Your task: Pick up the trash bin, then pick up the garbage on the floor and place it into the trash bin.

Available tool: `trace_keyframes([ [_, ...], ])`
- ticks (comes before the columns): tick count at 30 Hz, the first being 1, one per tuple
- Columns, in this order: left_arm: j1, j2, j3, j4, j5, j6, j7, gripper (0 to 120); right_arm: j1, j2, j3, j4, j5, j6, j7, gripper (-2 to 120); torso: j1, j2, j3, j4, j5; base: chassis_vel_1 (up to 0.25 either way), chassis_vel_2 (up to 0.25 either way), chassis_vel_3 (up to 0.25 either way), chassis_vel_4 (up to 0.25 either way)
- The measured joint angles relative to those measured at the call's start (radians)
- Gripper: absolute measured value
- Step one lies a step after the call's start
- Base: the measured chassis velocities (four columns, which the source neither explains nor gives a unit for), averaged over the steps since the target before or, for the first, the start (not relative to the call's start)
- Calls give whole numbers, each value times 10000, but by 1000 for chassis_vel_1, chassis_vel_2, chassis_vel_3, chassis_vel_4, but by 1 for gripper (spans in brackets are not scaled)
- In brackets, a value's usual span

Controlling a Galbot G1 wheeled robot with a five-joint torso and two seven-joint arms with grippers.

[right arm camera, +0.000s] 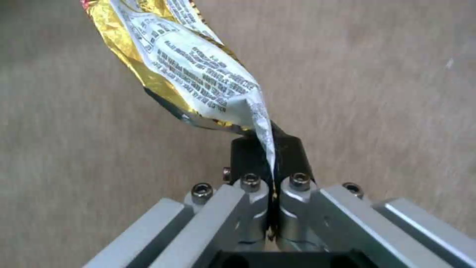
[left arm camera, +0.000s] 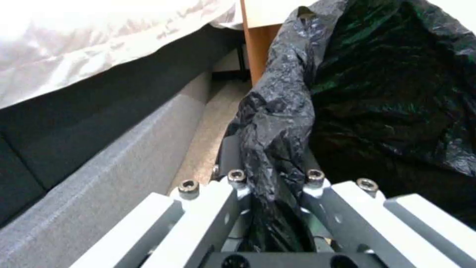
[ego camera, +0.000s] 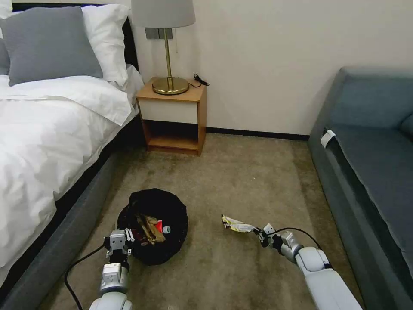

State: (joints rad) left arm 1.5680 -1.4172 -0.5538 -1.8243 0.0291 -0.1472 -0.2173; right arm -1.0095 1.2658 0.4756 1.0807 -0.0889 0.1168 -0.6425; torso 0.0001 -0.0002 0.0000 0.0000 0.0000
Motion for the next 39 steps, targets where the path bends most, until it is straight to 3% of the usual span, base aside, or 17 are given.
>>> trace_keyframes([
  [13,130,-19,165,-184,34,-105,43,4,-482,-121,-186,2371,1604,-617,29,0,0,2,0,0,1,0,0,0,0],
  [20,243,-52,359,-373,64,-230,140,4,-833,-103,-1120,4397,4314,-1623,255,0,0,2,-1,0,-2,0,0,0,0],
  [26,308,-143,484,-501,162,-251,133,4,-533,221,-1991,4888,6201,-2133,575,0,0,1,-1,1,-1,0,0,0,0],
  [34,360,-256,564,-657,265,-251,107,4,-496,563,-2640,5025,7276,-2669,470,0,-1,2,-1,1,-1,0,0,0,0],
  [39,287,-315,576,-662,271,-239,92,4,-573,777,-2888,4926,7236,-2787,244,0,-1,2,-1,2,-2,0,0,0,0],
])
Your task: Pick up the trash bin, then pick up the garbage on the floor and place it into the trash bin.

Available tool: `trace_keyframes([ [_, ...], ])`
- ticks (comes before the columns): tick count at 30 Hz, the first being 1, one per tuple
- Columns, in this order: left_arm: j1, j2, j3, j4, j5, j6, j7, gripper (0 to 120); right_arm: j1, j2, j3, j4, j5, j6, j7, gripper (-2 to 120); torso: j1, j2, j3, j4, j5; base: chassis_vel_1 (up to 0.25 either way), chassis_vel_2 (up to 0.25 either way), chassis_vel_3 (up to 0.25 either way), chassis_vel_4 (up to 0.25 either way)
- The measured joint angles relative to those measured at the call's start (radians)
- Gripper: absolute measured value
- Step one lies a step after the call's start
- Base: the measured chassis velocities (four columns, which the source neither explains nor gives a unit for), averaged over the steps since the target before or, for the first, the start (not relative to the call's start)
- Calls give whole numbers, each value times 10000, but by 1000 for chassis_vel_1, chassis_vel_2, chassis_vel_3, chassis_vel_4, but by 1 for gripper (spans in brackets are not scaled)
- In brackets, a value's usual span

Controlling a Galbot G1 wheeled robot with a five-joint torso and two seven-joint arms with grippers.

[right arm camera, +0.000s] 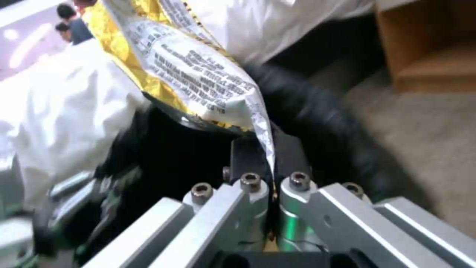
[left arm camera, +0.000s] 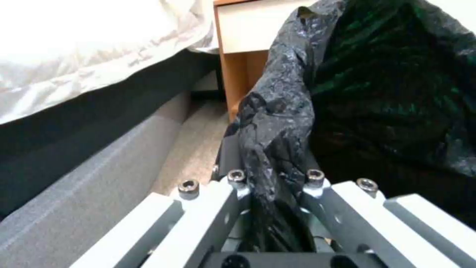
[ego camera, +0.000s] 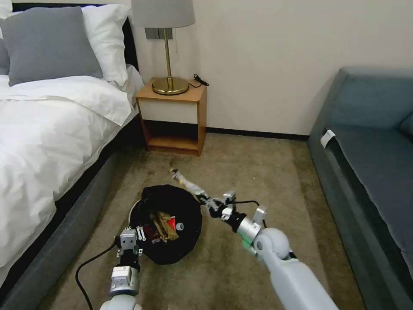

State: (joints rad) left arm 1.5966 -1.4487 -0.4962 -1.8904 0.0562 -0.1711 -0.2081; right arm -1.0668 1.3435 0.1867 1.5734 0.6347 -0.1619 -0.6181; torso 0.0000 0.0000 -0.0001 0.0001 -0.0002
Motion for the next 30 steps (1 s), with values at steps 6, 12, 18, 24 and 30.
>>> trace_keyframes([
  [6,-141,-176,177,74,13,30,-99,4,-177,439,-551,-351,-617,24,-208,0,0,0,1,-1,1,0,0,0,0],
  [12,-36,-269,398,14,110,27,-186,4,-306,498,-884,-537,-1098,302,-206,0,0,0,0,-1,2,0,0,0,0],
  [18,137,-272,377,-72,114,-64,-223,4,-319,445,-828,-971,-1608,667,-214,0,0,0,0,-2,2,0,0,0,0],
  [24,259,-316,388,-154,119,-114,-239,4,-284,412,-639,-1489,-2905,1155,13,0,0,0,0,-1,2,0,0,0,0],
  [30,262,-401,509,-207,223,-114,-279,4,-277,371,-518,-1679,-3464,1426,280,0,0,0,1,-2,3,0,0,0,0],
])
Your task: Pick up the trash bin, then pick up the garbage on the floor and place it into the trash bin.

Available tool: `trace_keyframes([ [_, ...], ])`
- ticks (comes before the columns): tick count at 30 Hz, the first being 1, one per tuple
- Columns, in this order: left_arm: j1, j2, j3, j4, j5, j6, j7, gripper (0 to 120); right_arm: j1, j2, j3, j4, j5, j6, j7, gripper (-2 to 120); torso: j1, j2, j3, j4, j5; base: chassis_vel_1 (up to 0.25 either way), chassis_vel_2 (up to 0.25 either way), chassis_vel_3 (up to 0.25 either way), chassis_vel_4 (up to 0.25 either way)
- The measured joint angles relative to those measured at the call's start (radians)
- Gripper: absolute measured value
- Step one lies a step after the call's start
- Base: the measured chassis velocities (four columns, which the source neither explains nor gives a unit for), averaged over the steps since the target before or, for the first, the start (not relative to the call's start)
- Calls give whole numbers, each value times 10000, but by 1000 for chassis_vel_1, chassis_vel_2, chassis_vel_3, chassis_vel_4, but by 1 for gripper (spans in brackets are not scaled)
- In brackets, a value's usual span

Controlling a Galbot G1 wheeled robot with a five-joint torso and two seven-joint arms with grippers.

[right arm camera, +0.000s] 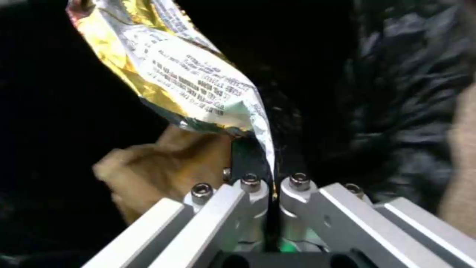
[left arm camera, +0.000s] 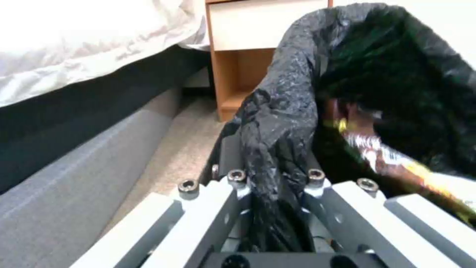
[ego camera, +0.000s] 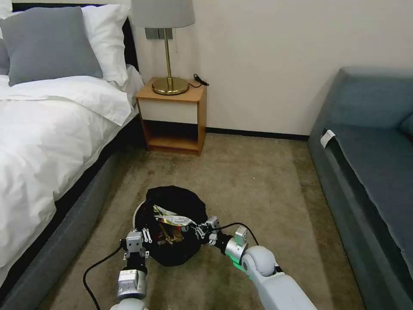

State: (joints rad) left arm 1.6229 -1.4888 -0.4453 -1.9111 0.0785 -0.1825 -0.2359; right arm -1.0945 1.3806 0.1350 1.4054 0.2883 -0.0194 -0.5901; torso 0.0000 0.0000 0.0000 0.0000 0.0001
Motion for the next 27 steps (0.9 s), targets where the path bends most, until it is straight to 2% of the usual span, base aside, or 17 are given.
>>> trace_keyframes([
  [2,-1,-21,48,-1,52,0,-22,4,1,-36,30,1,-14,43,97,0,0,0,0,0,0,0,0,0,0],
  [4,-1,-32,68,2,82,0,-37,4,-17,-78,66,18,-13,96,168,8,0,0,0,0,0,0,0,0,0],
  [5,-1,-32,68,2,82,0,-37,4,-17,-78,66,18,-13,96,168,8,0,0,0,0,0,0,0,0,0],
  [8,18,-37,95,24,109,0,-24,4,-52,-132,117,78,6,181,174,23,0,0,0,0,0,0,0,0,0],
  [9,18,-37,95,24,109,0,-24,4,-52,-132,117,78,6,181,174,23,0,0,0,0,0,0,0,0,0],
  [11,24,-37,94,42,116,-13,-24,4,-73,-149,154,156,33,211,172,35,0,0,0,0,0,0,0,0,0],
  [13,24,-38,90,45,117,-18,-24,4,-83,-155,168,199,41,222,171,38,0,-1,0,0,0,0,0,0,0],
  [15,27,-43,70,47,117,-29,-30,4,-174,-191,183,458,88,232,175,50,0,0,0,1,0,0,0,0,0],
  [20,29,-42,45,58,111,-60,-38,4,-319,-247,160,886,222,205,227,61,0,0,-1,0,0,0,0,0,0],
  [23,23,-37,28,89,100,-70,-39,4,-489,-278,82,1413,310,121,287,77,0,0,-1,0,-1,0,0,0,0],
  [24,23,-37,28,89,100,-70,-39,4,-489,-278,82,1413,310,121,287,77,0,0,-1,0,-1,0,0,0,0],
  [26,8,-30,17,90,92,-70,-45,4,-597,-282,107,1732,336,118,360,88,0,0,0,1,0,0,0,0,0],
  [27,8,-30,17,90,92,-70,-45,4,-597,-282,107,1732,336,118,360,88,0,0,0,1,0,0,0,0,0],
])
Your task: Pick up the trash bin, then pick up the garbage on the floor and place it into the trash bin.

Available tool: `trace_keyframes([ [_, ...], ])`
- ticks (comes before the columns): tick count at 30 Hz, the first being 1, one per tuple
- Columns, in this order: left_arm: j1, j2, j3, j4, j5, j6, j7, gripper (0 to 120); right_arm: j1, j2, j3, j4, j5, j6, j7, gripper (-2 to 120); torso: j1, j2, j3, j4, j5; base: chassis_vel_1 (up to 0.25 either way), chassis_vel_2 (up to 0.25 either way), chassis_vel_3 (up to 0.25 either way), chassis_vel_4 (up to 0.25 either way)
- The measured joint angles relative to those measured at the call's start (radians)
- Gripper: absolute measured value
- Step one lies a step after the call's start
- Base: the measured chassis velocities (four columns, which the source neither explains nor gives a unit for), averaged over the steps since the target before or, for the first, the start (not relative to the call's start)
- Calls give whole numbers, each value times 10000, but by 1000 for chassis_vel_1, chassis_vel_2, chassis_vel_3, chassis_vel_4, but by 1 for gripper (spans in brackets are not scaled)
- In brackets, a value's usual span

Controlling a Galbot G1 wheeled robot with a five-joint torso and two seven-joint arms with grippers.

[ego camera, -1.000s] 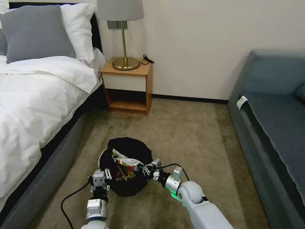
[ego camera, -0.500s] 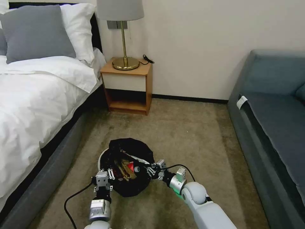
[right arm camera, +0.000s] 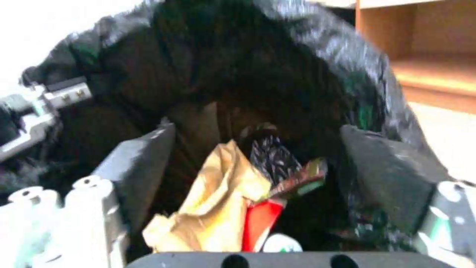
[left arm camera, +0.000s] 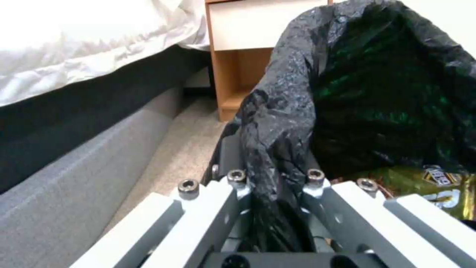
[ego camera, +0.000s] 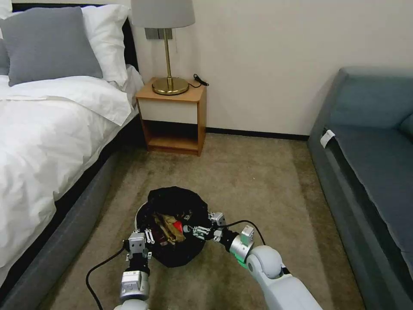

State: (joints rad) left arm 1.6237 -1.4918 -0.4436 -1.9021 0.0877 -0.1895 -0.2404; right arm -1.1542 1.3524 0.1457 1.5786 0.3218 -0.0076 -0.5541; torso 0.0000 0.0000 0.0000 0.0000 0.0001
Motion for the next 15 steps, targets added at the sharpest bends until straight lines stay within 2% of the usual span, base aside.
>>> trace_keyframes([
  [2,-1,13,-12,-1,-7,0,0,4,-77,-14,123,295,129,-1,63,96,0,0,0,-1,0,0,0,0,0],
  [4,4,20,-26,-1,-17,0,-2,4,-121,-38,320,631,384,-52,117,99,-1,0,0,0,0,0,0,0,0],
  [8,-20,33,-29,0,-31,0,-14,4,-87,-94,829,1010,827,-181,202,100,-1,0,0,0,0,0,0,0,0],
  [15,-138,56,0,20,-128,3,-70,4,17,-321,1782,905,1335,-217,643,100,-1,0,0,0,-1,0,0,0,0],
])
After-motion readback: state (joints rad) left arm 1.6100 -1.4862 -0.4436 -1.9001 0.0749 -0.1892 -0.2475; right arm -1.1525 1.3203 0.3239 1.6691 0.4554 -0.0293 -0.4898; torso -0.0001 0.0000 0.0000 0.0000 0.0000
